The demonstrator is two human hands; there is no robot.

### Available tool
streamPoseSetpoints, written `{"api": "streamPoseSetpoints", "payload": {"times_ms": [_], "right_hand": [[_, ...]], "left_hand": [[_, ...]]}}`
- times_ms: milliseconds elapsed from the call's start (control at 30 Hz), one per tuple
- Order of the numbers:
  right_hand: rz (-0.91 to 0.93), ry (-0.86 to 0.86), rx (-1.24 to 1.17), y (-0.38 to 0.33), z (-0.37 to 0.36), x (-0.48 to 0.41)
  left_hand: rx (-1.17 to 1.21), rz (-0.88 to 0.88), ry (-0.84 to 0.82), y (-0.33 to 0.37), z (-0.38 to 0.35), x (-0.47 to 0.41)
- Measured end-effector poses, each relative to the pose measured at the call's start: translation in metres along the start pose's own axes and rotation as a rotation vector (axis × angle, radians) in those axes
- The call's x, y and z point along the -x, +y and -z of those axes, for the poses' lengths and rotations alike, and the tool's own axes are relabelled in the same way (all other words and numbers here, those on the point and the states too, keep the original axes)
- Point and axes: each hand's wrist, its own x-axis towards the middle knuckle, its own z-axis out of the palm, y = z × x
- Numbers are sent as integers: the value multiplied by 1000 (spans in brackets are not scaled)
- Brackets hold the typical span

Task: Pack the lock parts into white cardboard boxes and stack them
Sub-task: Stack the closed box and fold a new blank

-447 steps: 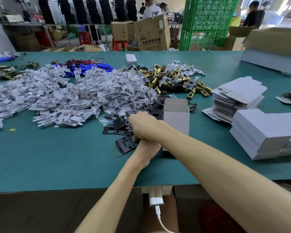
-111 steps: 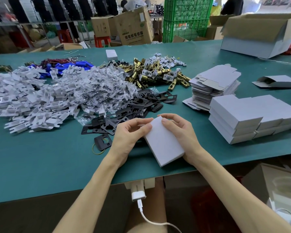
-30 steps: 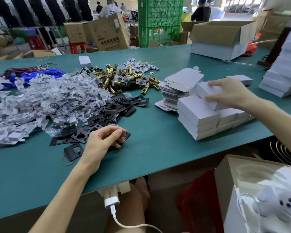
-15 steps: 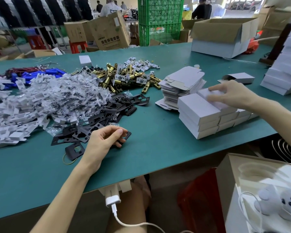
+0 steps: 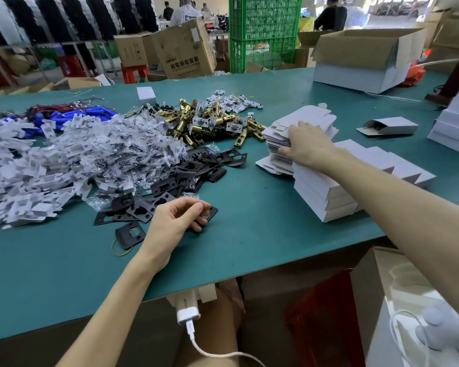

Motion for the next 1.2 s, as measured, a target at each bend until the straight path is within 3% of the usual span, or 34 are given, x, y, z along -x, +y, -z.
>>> {"api": "streamPoseSetpoints", "payload": {"times_ms": [300,367,467,533,633,733,867,967,1100,1200], "right_hand": [[41,303,-19,-15,9,26],[201,483,-110,-23,12,36],[682,717,-223,-54,13,67],[918,703,-245,-80,1,89],[1047,598,-322,-111,-27,117],[1011,557,-501,-129,-51,131],[826,465,-749,-139,-64,135],[762,373,-849,-139,-65,134],[567,112,-1042,-140,-70,139],[253,-145,-1385,-144,-71,139]], "left_hand": [[-25,3,-5,-2,-1,-2],[-4,1,4,0,-1,-1],[179,52,48,7,-1,-2],[334,107,33,11,2,-3],[556,121,5,15,9,-2],[791,153,-4,17,16,1],[982,172,-96,24,21,2],[1066,174,-22,27,25,1],[1020,187,165,22,28,-1],[1003,193,171,24,27,-2]]}}
